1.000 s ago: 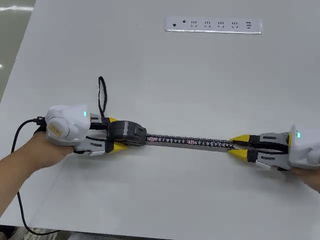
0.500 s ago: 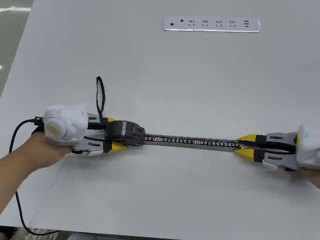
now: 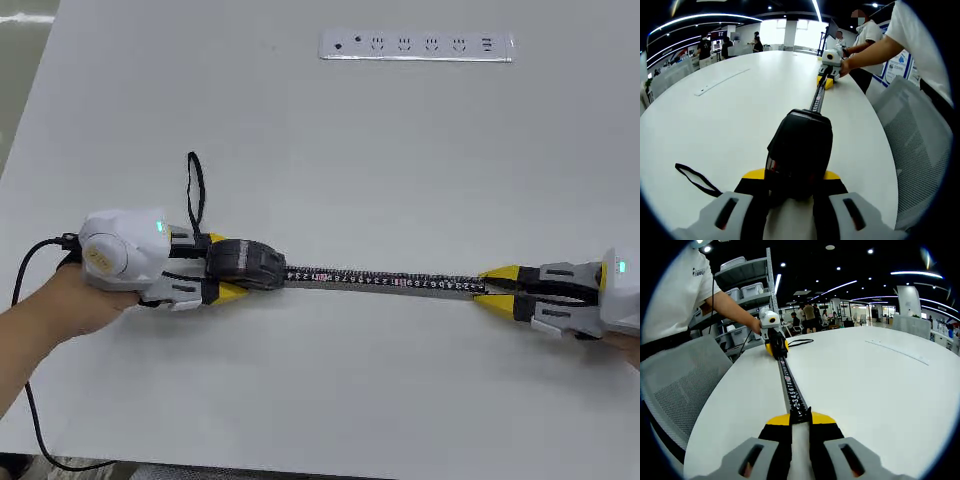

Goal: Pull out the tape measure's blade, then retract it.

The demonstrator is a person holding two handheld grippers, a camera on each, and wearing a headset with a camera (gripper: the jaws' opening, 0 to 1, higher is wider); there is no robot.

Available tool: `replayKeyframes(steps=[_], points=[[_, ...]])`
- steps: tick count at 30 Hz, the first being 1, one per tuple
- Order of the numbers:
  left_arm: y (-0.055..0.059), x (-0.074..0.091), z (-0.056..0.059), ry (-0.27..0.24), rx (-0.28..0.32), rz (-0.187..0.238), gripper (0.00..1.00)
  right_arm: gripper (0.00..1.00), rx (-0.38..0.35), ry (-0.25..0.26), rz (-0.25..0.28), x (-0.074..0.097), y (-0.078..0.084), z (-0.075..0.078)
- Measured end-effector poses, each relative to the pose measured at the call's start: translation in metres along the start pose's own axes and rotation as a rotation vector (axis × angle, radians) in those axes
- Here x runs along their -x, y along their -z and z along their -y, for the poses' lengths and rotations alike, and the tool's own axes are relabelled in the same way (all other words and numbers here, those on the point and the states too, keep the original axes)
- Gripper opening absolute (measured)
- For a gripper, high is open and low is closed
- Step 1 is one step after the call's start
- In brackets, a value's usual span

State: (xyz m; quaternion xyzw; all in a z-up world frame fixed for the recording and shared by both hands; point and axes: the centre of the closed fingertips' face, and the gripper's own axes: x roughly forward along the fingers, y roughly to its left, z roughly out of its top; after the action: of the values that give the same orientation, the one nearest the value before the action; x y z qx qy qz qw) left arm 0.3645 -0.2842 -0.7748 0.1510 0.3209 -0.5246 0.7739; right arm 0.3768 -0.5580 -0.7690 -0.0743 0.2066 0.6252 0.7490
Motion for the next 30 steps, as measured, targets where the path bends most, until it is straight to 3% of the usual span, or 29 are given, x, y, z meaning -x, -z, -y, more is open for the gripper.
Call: replayKeyframes(steps=[30], points=[[0.0007,-0.0003,0.0001,0.002,-0.019,-0.024,0.31,0.13,-0.001,0.013,-0.01,0.0001,-0.0004,-0.0029]])
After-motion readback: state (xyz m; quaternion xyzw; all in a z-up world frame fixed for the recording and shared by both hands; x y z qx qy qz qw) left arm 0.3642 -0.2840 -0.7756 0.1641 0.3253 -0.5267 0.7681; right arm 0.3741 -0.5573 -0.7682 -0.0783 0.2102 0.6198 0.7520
